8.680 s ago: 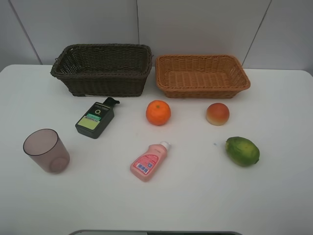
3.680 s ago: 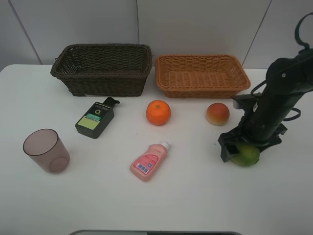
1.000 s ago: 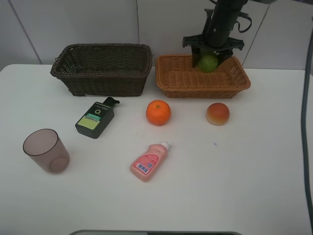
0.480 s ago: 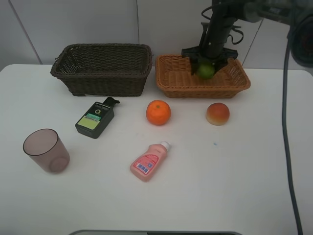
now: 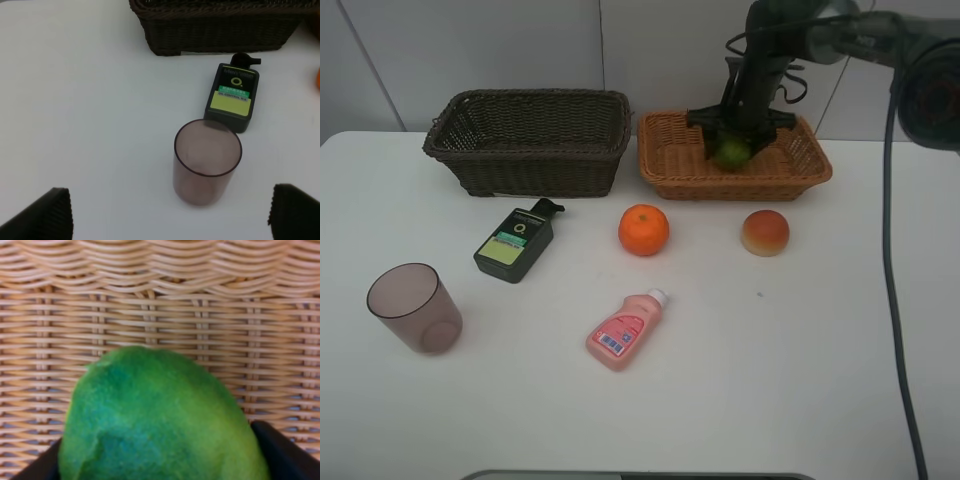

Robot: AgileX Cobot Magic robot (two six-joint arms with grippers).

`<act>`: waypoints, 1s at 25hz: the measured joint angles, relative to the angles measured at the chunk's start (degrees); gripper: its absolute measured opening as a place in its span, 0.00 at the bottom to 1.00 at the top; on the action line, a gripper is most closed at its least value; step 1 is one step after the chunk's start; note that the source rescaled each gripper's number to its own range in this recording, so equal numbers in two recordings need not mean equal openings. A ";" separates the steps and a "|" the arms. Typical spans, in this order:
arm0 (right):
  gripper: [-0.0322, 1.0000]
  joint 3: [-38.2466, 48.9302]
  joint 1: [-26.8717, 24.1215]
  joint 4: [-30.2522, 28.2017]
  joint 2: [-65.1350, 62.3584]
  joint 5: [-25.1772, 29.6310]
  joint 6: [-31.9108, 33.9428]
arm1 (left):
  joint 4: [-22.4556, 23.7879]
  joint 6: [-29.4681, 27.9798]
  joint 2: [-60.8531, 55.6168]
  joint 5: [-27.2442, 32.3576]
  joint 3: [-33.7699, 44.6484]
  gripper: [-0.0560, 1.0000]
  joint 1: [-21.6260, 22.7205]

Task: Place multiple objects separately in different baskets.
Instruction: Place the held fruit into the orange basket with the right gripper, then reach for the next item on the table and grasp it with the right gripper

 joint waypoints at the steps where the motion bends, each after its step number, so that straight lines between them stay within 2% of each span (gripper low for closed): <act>1: 0.35 0.00 0.00 0.00 0.07 -0.05 0.00 | 0.00 0.00 0.00 0.00 0.00 1.00 0.00; 3: 0.35 0.00 0.00 0.00 0.07 -0.12 0.05 | 0.00 0.00 0.00 0.00 0.00 1.00 0.00; 4: 0.39 0.00 0.00 0.00 0.07 -0.24 0.05 | 0.00 0.00 0.00 0.00 0.00 1.00 0.00; 8: 0.73 0.00 0.00 0.00 0.01 -0.69 0.05 | 0.00 0.00 0.00 0.00 0.00 1.00 0.00; 11: 0.82 0.00 0.00 0.00 -0.48 -0.82 0.05 | 0.00 0.00 0.00 0.00 0.00 1.00 0.00; 15: 0.83 0.00 0.00 -0.05 -2.96 -0.56 0.05 | 0.03 0.00 0.00 0.00 0.00 1.00 0.00; 20: 0.83 0.45 0.62 -0.18 -7.49 2.88 0.05 | 0.03 0.00 0.00 0.00 0.00 1.00 0.00; 25: 0.83 8.67 1.94 -0.52 -14.14 2.41 0.00 | 0.03 0.00 0.00 0.00 0.00 1.00 0.00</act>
